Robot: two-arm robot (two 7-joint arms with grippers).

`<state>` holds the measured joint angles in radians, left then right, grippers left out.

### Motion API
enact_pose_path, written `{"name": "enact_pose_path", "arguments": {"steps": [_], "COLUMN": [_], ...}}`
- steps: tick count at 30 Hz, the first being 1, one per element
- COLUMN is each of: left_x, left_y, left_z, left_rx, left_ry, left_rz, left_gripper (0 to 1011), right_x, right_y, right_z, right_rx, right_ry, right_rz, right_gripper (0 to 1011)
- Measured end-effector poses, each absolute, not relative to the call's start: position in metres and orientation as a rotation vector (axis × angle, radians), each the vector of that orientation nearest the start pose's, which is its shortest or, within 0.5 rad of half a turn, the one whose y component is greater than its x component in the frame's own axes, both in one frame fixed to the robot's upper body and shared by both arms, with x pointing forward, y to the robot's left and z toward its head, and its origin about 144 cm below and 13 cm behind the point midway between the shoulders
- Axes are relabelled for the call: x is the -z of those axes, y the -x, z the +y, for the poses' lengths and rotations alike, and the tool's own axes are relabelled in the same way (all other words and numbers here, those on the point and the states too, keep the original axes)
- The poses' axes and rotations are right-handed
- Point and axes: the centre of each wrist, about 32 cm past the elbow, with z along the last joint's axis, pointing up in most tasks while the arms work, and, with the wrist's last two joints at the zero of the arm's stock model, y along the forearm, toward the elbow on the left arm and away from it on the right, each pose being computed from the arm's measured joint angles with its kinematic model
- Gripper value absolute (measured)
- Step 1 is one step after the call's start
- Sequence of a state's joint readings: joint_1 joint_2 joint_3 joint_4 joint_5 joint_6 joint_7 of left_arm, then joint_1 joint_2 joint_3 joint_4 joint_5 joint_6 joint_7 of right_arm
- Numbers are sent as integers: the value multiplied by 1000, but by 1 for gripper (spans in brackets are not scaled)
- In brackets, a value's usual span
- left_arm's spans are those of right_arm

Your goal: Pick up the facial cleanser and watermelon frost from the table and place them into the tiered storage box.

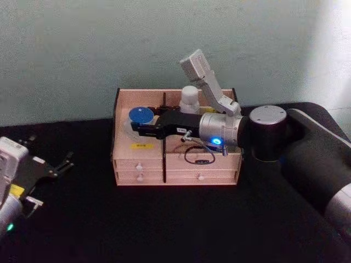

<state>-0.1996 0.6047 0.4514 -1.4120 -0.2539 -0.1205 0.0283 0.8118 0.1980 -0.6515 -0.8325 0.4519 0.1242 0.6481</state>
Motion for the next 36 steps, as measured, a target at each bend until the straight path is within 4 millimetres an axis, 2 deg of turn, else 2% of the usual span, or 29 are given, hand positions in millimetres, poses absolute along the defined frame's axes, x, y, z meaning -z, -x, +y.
{"name": "enact_pose_path", "arguments": {"steps": [36], "left_x": [-1140], "left_y": [-489], "left_z": [310], "left_rx": [-1248], "left_ry": [-305], "left_rz": [-285], "left_gripper": [1001], "right_x": [-1209], "right_y": [-651], "right_z": [-182], "right_rx": [621], "right_ry": [265], "right_rz": [98], "right_gripper": [728]}}
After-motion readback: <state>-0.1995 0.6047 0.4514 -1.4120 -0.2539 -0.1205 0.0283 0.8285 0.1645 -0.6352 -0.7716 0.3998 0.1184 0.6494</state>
